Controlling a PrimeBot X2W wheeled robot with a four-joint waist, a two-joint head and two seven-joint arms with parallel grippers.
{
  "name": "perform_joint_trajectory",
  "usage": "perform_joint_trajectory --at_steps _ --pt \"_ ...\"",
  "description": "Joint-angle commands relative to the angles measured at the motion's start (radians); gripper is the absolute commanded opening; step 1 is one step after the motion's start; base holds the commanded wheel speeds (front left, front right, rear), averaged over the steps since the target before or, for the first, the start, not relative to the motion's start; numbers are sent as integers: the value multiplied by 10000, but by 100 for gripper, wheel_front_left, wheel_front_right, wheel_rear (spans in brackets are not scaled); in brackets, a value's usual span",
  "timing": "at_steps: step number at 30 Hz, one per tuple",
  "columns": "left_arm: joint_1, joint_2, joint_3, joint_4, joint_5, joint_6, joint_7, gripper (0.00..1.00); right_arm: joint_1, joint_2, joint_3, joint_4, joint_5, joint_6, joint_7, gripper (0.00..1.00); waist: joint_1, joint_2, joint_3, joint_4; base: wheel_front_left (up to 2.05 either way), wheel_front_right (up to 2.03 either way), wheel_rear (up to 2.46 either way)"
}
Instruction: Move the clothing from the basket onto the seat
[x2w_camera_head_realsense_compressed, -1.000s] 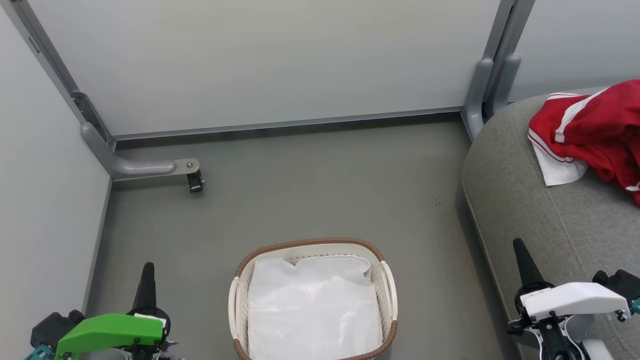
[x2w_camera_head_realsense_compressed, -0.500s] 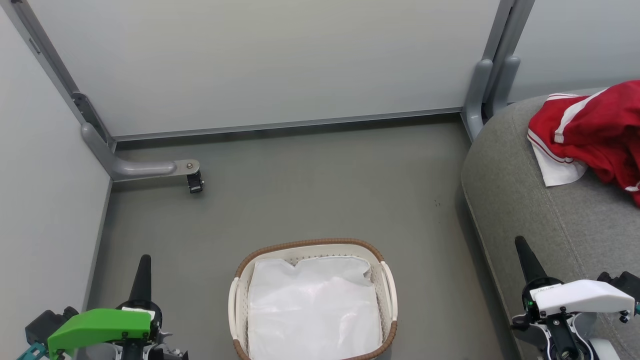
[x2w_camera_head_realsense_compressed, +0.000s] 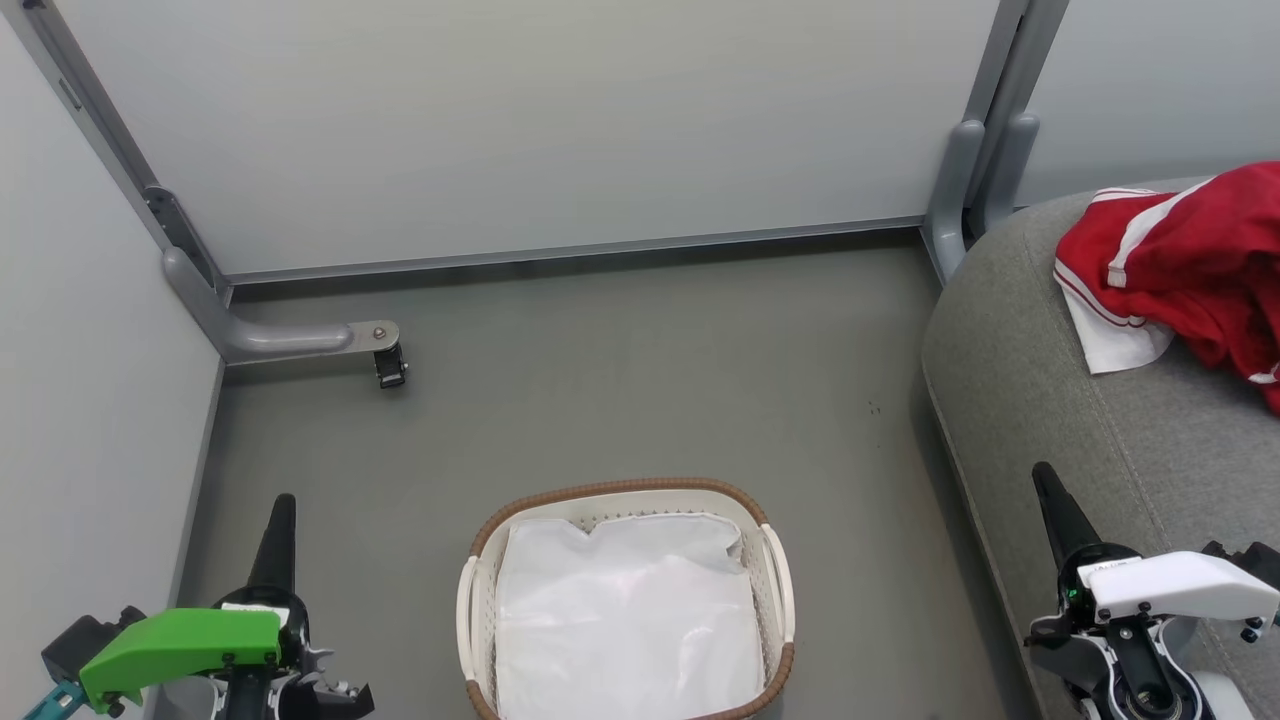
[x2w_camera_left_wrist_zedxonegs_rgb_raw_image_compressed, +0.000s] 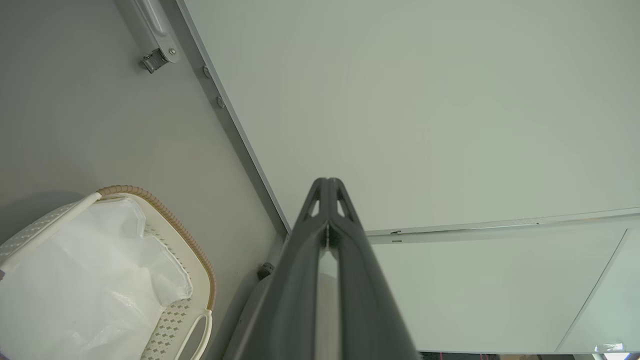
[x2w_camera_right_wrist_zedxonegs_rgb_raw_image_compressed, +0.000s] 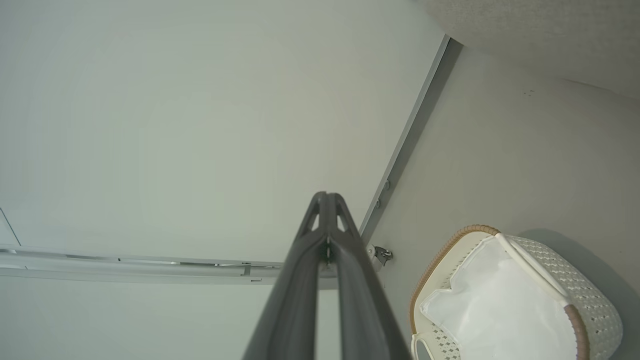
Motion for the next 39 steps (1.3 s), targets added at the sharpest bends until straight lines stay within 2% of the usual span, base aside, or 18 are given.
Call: perform_joint_trajectory --at_steps 1,30,39 --pt "-192 10 89 -88 -177 -93 73 0 -104 -75 -48 -84 224 -4 77 0 0 0 -3 0 0 0 0" --pt "-459 -39 453 -118 -1899 -267 612 0 -202 -67 -315 -111 2196 -7 644 0 0 0 -55 -13 0 0 0" --pt "-436 -38 449 -114 -1907 -266 630 0 -198 -52 -327 -108 2196 -7 662 0 0 0 -57 -14 0 0 0"
